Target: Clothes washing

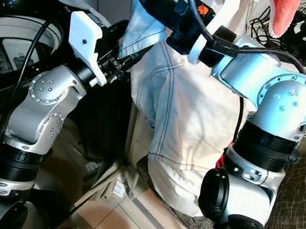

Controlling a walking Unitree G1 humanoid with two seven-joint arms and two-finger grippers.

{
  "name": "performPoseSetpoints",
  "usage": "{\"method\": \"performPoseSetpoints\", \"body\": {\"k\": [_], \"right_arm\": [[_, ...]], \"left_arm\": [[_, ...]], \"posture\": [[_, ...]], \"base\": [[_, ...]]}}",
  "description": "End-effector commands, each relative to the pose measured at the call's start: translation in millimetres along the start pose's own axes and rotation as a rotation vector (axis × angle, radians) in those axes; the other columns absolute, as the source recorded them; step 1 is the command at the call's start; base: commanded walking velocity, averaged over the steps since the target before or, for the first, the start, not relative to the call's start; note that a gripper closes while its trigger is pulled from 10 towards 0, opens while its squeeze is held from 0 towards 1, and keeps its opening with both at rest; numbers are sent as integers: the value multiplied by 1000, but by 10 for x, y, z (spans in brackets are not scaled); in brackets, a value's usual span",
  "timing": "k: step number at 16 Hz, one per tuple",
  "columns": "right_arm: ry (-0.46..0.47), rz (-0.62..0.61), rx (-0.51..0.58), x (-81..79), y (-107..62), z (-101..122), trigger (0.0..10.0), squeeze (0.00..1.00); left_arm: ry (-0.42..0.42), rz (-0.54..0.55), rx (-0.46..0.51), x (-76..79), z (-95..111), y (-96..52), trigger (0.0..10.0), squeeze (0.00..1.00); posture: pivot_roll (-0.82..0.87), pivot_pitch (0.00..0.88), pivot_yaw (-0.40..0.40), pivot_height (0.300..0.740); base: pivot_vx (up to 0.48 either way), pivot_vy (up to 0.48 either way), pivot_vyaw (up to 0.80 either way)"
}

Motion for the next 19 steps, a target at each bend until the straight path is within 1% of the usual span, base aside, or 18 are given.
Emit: {"method": "performPoseSetpoints", "body": {"k": [1, 5, 14, 15, 16, 17, 18, 19], "right_arm": [[1, 16, 11, -38, -45, -3, 0, 0], [12, 14, 6, -38, -22, -28, 0, 0], [21, -5, 15, -28, -25, -41, 0, 0], [21, -11, 16, -19, -28, -41, 118, 0], [20, -16, 17, -13, -29, -39, 2275, 0], [20, -17, 17, -12, -29, -38, 2275, 0], [13, -22, 16, -9, -30, -36, 10000, 0], [9, -26, 17, -9, -31, -33, 10000, 0]], "left_arm": [[0, -8, -10, 10, -10, -13, 0, 0], [-9, -6, -11, 8, -6, -34, 0, 0], [-9, -3, -25, -20, -25, -43, 0, 0], [-8, -2, -29, -25, -33, -43, 0, 0], [-7, -1, -32, -32, -40, -43, 0, 0], [-6, 0, -33, -33, -42, -43, 0, 0], [-5, 1, -38, -39, -50, -45, 0, 0], [-1, 3, -43, -46, -56, -47, 0, 0]], "posture": [[15, 0, -63, 740], [26, 0, -77, 740], [23, 0, -71, 740], [23, 0, -71, 740], [23, 0, -71, 740], [23, 0, -71, 740], [23, 0, -71, 740], [24, 0, -72, 740]], "base": [[0, 0, 0], [0, 0, 0], [0, 0, 0], [0, 0, 0], [0, 0, 0], [0, 0, 0], [0, 0, 0], [0, 0, 0]]}}
Point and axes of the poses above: a point about 5 cm out from each wrist's last joint towards the gripper, its own y axis pointing out of the wrist towards the gripper, its own z axis along the axis of the wrist's last joint, x = y × z, the point moved 2 cm from there along y, pointing out of the wrist towards the gripper, and after that the axes turned 13 degrees about y, right-handed, at the moved point
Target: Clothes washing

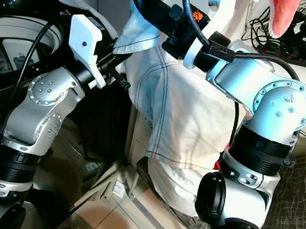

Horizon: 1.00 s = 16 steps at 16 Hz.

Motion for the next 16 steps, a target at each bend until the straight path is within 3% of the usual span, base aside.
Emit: {"method": "performPoseSetpoints", "body": {"k": [1, 2, 4, 5, 6, 7, 9, 10, 11, 12, 14, 15, 16], "right_arm": [[-17, -2, 21, -17, -42, 35, 10000, 612], [-7, 4, 35, -15, -68, 53, 10000, 1000], [-20, 6, 56, -20, -118, 66, 10000, 1000], [-69, 30, 63, -78, -152, 58, 10000, 475], [-105, 50, 66, -122, -174, 48, 10000, 475], [-166, 138, 42, -282, -228, -27, 10000, 0], [-188, 167, 12, -334, -247, -87, 10000, 0], [-196, 161, -5, -322, -239, -124, 10000, 0], [-207, 144, -27, -292, -219, -179, 10000, 0], [-217, 136, -31, -285, -212, -201, 10000, 0], [-242, 127, -41, -289, -211, -264, 10000, 0], [-242, 127, -41, -289, -211, -264, 10000, 0], [-255, 131, -52, -305, -221, -329, 10000, 0]], "left_arm": [[8, 13, -18, -45, -18, -14, 0, 0], [24, 35, -47, -85, -59, -19, 0, 0], [52, 70, -111, -155, -164, -34, 0, 0], [70, 82, -177, -194, -271, -54, 0, 0], [82, 90, -222, -221, -345, -71, 0, 0], [224, 196, -296, -614, -393, 11, 0, 0], [371, 319, -289, -1039, -211, 119, 0, 0], [518, 458, -258, -1421, 99, 202, 0, 0], [733, 716, -156, -1977, 799, 224, 0, 0], [813, 837, -113, -2145, 1091, 182, 0, 0], [972, 1015, -53, -2317, 1489, 99, 0, 0], [972, 1015, -53, -2317, 1489, 99, 0, 0], [1024, 1052, -93, -2357, 1415, 64, 0, 0]], "posture": [[24, 0, -72, 740], [25, 0, -73, 740], [28, 0, -78, 740], [27, 0, -75, 740], [27, 0, -75, 740], [27, 0, -68, 740], [27, 0, -68, 740], [35, 0, -66, 740], [29, 0, -57, 740], [26, 0, -52, 740], [16, 0, -44, 740], [16, 0, -44, 740], [7, 0, -38, 740]], "base": [[0, 0, 0], [0, 0, 0], [0, 0, 0], [0, 0, 0], [0, 0, 0], [0, 0, 0], [0, 0, 0], [0, 0, 0], [0, 0, 0], [0, 0, 0], [0, 0, 0], [0, 0, 0], [0, 0, 0]]}}
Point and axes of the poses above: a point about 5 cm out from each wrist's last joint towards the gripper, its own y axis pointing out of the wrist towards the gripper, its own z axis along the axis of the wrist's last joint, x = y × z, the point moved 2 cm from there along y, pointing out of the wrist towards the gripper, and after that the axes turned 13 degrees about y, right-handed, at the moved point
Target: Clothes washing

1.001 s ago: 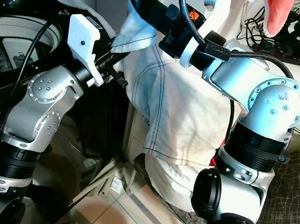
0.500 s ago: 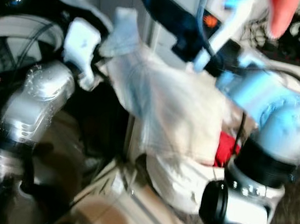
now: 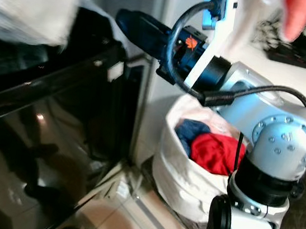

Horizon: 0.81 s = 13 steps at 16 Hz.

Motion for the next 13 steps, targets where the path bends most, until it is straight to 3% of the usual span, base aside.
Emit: {"method": "performPoseSetpoints", "body": {"k": [1, 2, 3, 4, 5, 6, 8, 9, 10, 12, 13], "right_arm": [[-26, 5, -25, -52, -20, -107, 10000, 0], [-30, -2, -32, -46, -20, -128, 10000, 0], [-34, -11, -44, -39, -24, -169, 10000, 0], [-30, -22, -66, -26, -20, -239, 10000, 0], [-31, -27, -78, -21, -18, -267, 10000, 0], [-35, -47, -116, 4, -15, -354, 10000, 0], [-23, -70, -192, 32, -18, -502, 10000, 0], [-13, -82, -254, 47, -38, -628, 10000, 0], [-25, -116, -316, 88, -63, -727, 10000, 0], [-39, -194, -383, 190, -102, -851, 10000, 0], [-36, -199, -372, 197, -94, -836, 10000, 0]], "left_arm": [[188, -68, -58, 268, -225, -153, 0, 0], [217, -91, -70, 333, -279, -205, 0, 0], [282, -184, -97, 519, -397, -338, 0, 0], [238, -376, -216, 863, -642, -663, 4784, 0], [189, -456, -274, 992, -723, -802, 10000, 0], [38, -625, -424, 1266, -890, -1159, 10000, 0], [-66, -760, -566, 1455, -1037, -1502, 10000, 0], [-55, -823, -632, 1497, -1116, -1633, 10000, 357], [-57, -843, -663, 1503, -1144, -1672, 10000, 1000], [-50, -936, -724, 1528, -1193, -1774, 10000, 1000], [-74, -918, -738, 1513, -1202, -1760, 10000, 1000]], "posture": [[2, 0, -35, 740], [-1, 0, -35, 740], [-3, 0, -36, 740], [-4, 0, -39, 740], [-2, 0, -42, 740], [-5, 0, -42, 740], [-12, 0, -41, 740], [-13, 0, -42, 740], [-13, 0, -41, 740], [-8, 0, -40, 740], [-8, 0, -40, 740]], "base": [[0, 0, 0], [0, 0, 0], [0, 0, 0], [0, 0, 0], [0, 0, 0], [0, 0, 0], [0, 0, 0], [0, 0, 0], [0, 0, 0], [0, 0, 0], [0, 0, 0]]}}
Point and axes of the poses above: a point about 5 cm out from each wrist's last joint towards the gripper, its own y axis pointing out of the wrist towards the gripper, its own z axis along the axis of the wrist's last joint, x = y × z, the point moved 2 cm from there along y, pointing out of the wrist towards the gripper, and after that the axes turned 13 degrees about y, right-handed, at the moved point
